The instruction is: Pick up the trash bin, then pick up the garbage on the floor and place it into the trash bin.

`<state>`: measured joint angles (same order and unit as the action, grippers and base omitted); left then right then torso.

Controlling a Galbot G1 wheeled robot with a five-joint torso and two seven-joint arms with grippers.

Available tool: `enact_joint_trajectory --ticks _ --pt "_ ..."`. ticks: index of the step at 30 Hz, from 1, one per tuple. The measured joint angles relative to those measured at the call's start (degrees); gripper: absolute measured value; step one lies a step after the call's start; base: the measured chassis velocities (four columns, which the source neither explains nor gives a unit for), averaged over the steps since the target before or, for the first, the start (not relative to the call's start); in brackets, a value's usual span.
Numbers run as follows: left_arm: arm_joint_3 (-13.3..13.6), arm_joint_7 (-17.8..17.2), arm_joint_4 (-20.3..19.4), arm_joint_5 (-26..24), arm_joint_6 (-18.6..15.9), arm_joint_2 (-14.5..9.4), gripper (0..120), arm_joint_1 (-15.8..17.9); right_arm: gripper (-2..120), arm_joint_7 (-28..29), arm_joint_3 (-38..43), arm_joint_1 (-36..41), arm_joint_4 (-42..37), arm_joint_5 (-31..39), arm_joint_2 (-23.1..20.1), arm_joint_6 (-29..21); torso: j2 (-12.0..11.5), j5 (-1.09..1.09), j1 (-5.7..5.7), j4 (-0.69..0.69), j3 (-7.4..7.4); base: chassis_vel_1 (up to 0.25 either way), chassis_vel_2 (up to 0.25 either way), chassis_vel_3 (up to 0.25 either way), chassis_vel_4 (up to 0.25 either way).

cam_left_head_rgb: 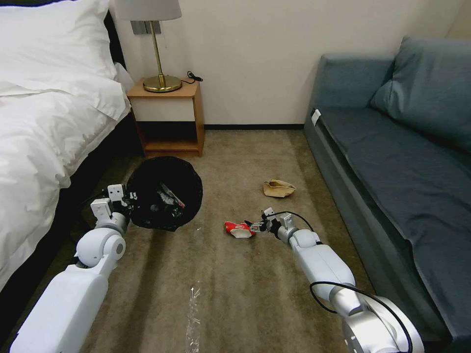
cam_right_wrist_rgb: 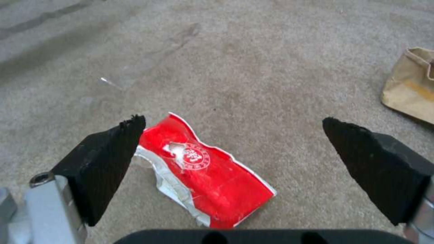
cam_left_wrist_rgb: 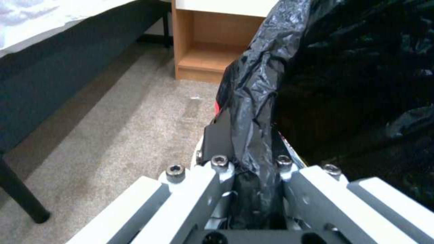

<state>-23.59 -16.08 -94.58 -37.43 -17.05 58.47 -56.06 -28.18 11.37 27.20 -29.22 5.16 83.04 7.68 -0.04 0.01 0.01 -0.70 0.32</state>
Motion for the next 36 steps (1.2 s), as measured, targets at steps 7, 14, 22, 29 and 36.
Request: enact_joint_trajectory --ticks 7,14,22,29,36 --pt "0.0 0.0 0.1 0.1 0.2 0.0 2 0.0 100 -0.2 -0.3 -0.1 0.1 0.6 0.1 0.0 0.0 0.00 0.00 0.00 0.00 0.000 0.000 0.000 0.000" --pt "-0.1 0.1 0.4 0.1 0.4 0.0 2 0.0 100 -0.3 -0.3 -0.2 0.2 0.8 0.1 -0.1 0.0 0.00 0.00 0.01 0.00 -0.017 0.027 0.019 -0.028" --pt "0.3 0.2 0.7 0.1 0.4 0.0 2 0.7 100 -0.3 -0.2 -0.4 0.2 1.0 0.0 -0.2 0.0 -0.01 0.00 0.00 0.00 -0.034 0.041 0.033 -0.044" --pt "0.7 0.2 1.0 0.0 0.4 0.1 2 1.3 100 -0.6 -0.1 -0.5 0.6 1.2 0.1 -0.3 0.0 0.00 0.00 0.00 0.00 -0.007 0.007 0.005 -0.004" --pt "0.7 0.3 1.1 0.0 0.5 0.1 2 1.3 100 -0.9 -0.1 -0.8 1.0 1.9 0.2 -0.3 0.0 -0.01 0.00 0.00 0.00 -0.057 0.051 0.049 -0.043"
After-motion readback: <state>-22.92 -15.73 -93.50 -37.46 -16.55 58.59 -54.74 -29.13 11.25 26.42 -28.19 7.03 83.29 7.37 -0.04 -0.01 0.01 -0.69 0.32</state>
